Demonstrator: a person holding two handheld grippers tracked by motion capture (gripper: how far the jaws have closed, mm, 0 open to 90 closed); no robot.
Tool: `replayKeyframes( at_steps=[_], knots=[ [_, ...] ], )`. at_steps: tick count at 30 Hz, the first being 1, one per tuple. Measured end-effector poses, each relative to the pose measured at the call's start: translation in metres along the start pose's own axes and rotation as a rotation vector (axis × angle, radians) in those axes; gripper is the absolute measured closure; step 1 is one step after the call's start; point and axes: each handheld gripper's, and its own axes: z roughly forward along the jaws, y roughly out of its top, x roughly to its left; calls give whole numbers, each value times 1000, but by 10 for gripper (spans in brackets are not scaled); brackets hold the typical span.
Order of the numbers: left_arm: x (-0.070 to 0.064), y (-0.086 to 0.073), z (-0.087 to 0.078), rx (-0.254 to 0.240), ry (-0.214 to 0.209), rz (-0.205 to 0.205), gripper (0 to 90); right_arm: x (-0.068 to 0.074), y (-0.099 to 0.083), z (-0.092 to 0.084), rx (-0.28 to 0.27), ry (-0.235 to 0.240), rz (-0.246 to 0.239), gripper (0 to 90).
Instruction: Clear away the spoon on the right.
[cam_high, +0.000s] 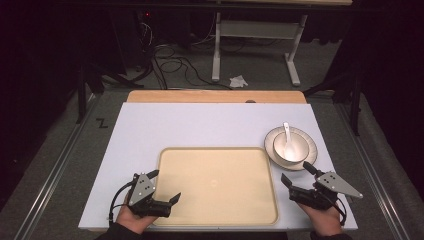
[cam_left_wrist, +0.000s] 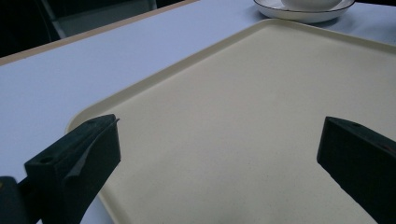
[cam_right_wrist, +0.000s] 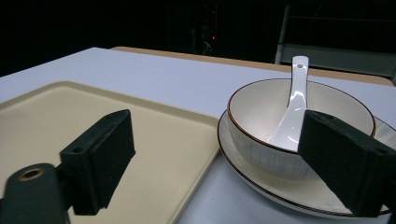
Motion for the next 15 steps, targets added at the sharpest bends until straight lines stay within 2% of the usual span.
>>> replayKeyframes(
  at_steps=[2, 3, 4, 5, 6, 7, 8, 9, 10, 12, 14, 15],
  knots=[
    [0, 0, 0, 0, 0, 0, 2, 0, 0, -1, -5, -6, -4, 167],
    [0, 0, 0, 0, 0, 0, 2, -1, 1, -1, -8, -10, 13, 229],
    [0, 0, 0, 3, 0, 1, 2, -1, 1, -1, -8, -10, 13, 229],
    [0, 0, 0, 3, 1, 1, 2, -1, 1, -2, -2, -19, 22, 307],
    [0, 0, 1, 5, 1, 2, 2, -2, 1, -2, 5, -23, 22, 425],
    [0, 0, 1, 5, 1, 2, 2, -2, 1, -2, 8, -30, 24, 473],
    [0, 0, 1, 5, 1, 2, 2, -2, 1, -2, 8, -30, 24, 473],
    [-1, 0, 1, 6, 0, 5, 2, -3, 3, -4, -4, -43, 26, 574],
    [-1, 0, 1, 6, 0, 5, 2, -3, 3, -4, -4, -43, 26, 574],
    [0, 0, 1, 5, -1, 3, 2, -5, 6, -4, -3, -54, 27, 629],
    [0, 0, 0, 2, -2, -1, 2, -8, 11, -1, 17, -85, -2, 657],
    [0, 0, 0, 2, -3, -2, 2, -12, 18, 3, 31, -96, 2, 688]
  ],
)
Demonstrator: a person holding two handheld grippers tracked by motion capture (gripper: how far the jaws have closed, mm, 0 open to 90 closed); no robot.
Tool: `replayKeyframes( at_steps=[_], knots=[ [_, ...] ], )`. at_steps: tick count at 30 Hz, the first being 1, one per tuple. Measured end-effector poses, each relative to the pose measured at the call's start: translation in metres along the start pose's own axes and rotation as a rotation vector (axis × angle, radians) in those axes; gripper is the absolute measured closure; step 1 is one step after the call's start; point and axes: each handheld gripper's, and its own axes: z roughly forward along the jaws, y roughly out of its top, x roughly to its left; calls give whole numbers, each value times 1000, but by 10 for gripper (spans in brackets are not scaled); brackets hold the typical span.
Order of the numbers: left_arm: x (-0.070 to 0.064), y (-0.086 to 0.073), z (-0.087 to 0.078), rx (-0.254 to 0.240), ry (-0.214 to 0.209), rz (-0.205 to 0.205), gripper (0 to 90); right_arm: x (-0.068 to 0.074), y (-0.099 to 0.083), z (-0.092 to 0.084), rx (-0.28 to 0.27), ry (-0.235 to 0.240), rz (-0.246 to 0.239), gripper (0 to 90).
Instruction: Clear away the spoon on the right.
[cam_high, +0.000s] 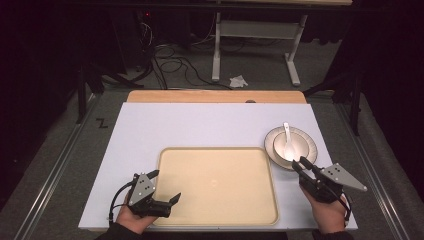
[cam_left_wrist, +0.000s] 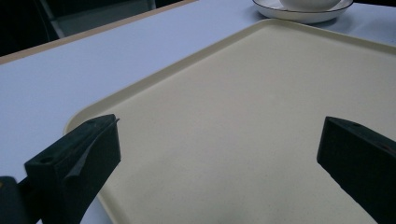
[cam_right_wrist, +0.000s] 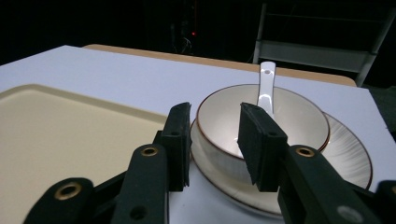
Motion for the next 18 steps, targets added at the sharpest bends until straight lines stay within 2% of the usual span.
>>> replayKeyframes(
  at_steps=[6, 9, 13, 18],
  knots=[
    [0, 0, -1, -6, -6, 0, 2, -8, 15, 14, 39, -15, -8, 738],
    [0, 0, -1, -7, -4, -4, 2, -16, 22, 23, 63, -17, 10, 777],
    [0, 1, 0, -9, -6, 1, 2, -28, 34, 37, 111, -47, 17, 890],
    [1, 1, 0, -8, -6, 0, 2, -32, 40, 51, 158, -71, 22, 900]
  ],
)
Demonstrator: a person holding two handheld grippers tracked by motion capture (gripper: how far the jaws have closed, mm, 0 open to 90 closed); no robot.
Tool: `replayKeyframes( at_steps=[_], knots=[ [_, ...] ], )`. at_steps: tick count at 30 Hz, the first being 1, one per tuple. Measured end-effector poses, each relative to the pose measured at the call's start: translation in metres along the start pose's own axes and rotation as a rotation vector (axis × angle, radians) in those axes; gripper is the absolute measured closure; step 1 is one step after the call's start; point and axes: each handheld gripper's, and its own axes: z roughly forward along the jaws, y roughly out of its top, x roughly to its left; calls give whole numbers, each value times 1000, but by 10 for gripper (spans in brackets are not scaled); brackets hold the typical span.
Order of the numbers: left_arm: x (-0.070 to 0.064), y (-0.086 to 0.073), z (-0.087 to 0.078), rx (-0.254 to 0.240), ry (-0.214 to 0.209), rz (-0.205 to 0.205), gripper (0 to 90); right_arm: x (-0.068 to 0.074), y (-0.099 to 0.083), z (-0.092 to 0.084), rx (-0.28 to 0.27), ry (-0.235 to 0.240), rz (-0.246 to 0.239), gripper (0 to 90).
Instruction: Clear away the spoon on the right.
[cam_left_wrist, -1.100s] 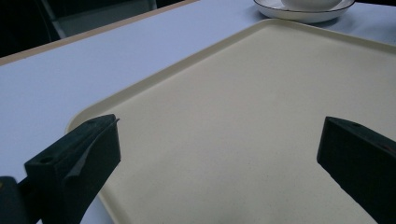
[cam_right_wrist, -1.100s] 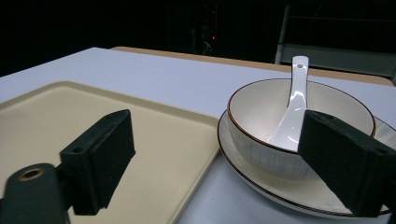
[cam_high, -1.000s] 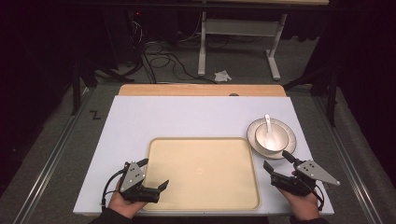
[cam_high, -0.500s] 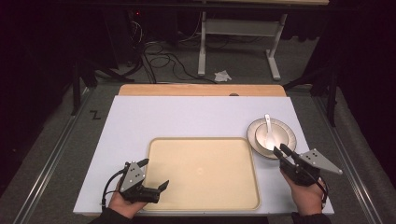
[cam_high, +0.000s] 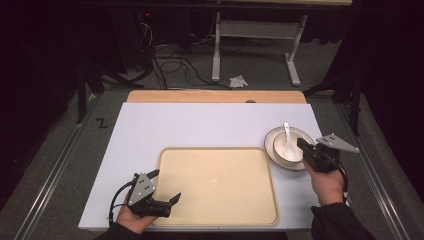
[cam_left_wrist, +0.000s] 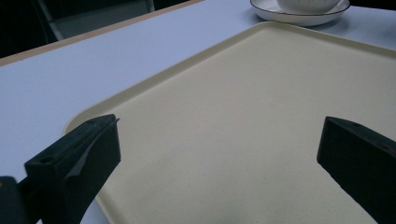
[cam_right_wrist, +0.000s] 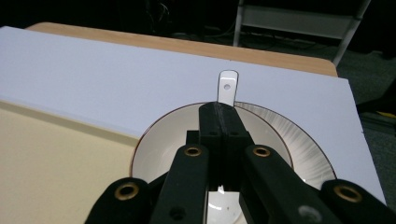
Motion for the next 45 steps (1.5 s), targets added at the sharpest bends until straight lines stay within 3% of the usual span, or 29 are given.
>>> replayKeyframes(
  at_steps=[7, 10, 14, 22, 29, 39, 45],
  knots=[
    [0, 0, -1, -7, -1, -3, 2, -6, 26, 39, 102, -80, -3, 900],
    [1, 0, -2, -7, -3, -3, 2, -7, 31, 45, 124, -89, -8, 900],
    [1, 0, -2, -9, -7, -5, 2, -14, 44, 66, 180, -127, -23, 900],
    [1, 1, -2, -13, -11, -6, 2, -19, 49, 86, 268, -153, -23, 900],
    [1, 1, -2, -13, -12, -4, 2, -10, 50, 96, 293, -131, -50, 900],
    [0, 1, -3, -13, -12, -1, 3, 18, 52, 104, 311, -41, -106, 900],
    [0, 1, -2, -11, -16, 1, 4, 34, 48, 97, 311, 17, -123, 900]
  ],
)
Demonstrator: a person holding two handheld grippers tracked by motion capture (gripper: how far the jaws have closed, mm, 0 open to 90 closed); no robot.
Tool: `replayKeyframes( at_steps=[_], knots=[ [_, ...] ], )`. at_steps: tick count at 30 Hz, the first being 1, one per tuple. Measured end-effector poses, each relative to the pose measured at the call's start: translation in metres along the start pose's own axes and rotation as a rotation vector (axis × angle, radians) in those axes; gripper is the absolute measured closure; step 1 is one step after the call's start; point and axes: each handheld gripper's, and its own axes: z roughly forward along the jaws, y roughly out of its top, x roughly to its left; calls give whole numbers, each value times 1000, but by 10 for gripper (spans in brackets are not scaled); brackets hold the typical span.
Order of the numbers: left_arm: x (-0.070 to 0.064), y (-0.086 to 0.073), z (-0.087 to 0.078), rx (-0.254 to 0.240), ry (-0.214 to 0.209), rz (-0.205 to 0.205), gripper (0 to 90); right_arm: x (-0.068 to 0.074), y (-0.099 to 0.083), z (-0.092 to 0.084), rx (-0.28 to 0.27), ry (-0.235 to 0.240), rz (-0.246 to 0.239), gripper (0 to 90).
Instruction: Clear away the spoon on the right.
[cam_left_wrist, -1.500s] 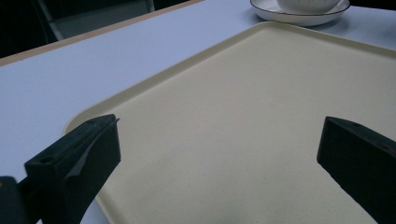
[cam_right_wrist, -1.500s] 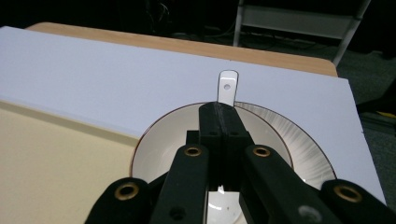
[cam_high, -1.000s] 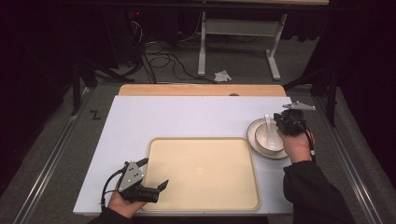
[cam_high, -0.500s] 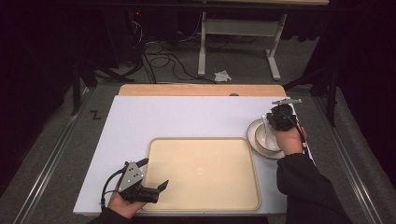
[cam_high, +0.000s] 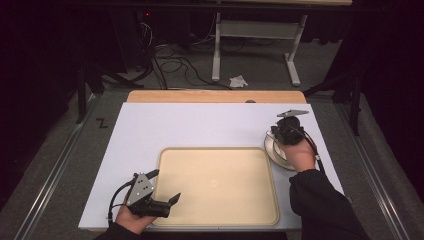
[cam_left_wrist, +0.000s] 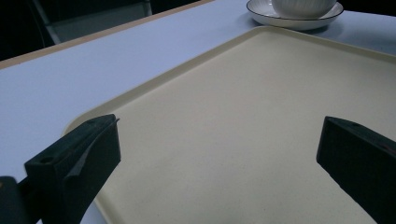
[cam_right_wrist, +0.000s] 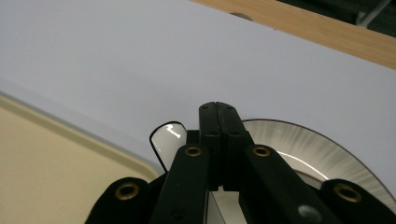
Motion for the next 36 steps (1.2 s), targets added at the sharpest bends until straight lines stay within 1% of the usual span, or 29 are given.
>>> replayKeyframes(
  at_steps=[3, 4, 7, 8, 10, 11, 13, 15, 17, 19, 23, 25, 28, 30, 34, 36],
  knots=[
    [-1, 0, 0, -1, 0, 5, 4, 9, -2, -5, -4, 24, -22, 900],
    [-1, 0, 0, -1, 0, 5, 4, 9, -2, -5, -4, 24, -22, 900],
    [-1, 0, 0, -1, 1, 5, 5, 16, -6, -10, -13, 55, -39, 900],
    [-1, 0, 0, 0, 1, 6, 5, 19, -11, -14, -7, 73, -50, 900],
    [-1, 0, 0, 2, 1, 8, 5, 20, -13, -16, -10, 75, -53, 900],
    [-1, 0, 0, 2, 1, 8, 5, 21, -17, -19, -15, 86, -54, 900],
    [-1, 0, 1, 3, 1, 8, 6, 22, -21, -22, -20, 92, -50, 900],
    [-1, 0, 0, 2, 2, 8, 6, 23, -28, -31, -33, 104, -55, 900],
    [-1, 0, 0, 2, 2, 7, 6, 23, -29, -32, -36, 103, -58, 900],
    [-1, 0, 0, 3, 3, 7, 6, 22, -34, -37, -42, 105, -63, 900],
    [-1, 0, 0, 4, 4, 6, 7, 22, -42, -45, -53, 121, -64, 900],
    [-1, 0, 0, 4, 4, 4, 7, 21, -49, -50, -59, 128, -81, 900],
    [-1, -1, 0, 4, 5, 3, 7, 21, -54, -54, -59, 127, -85, 900],
    [-1, -1, 0, 4, 5, 3, 7, 21, -59, -58, -65, 124, -79, 900],
    [-1, 0, 1, 10, 3, 8, 7, 23, -61, -63, -85, 117, -89, 900],
    [-1, 0, 1, 10, 2, 8, 7, 28, -59, -63, -85, 125, -103, 900]
  ],
)
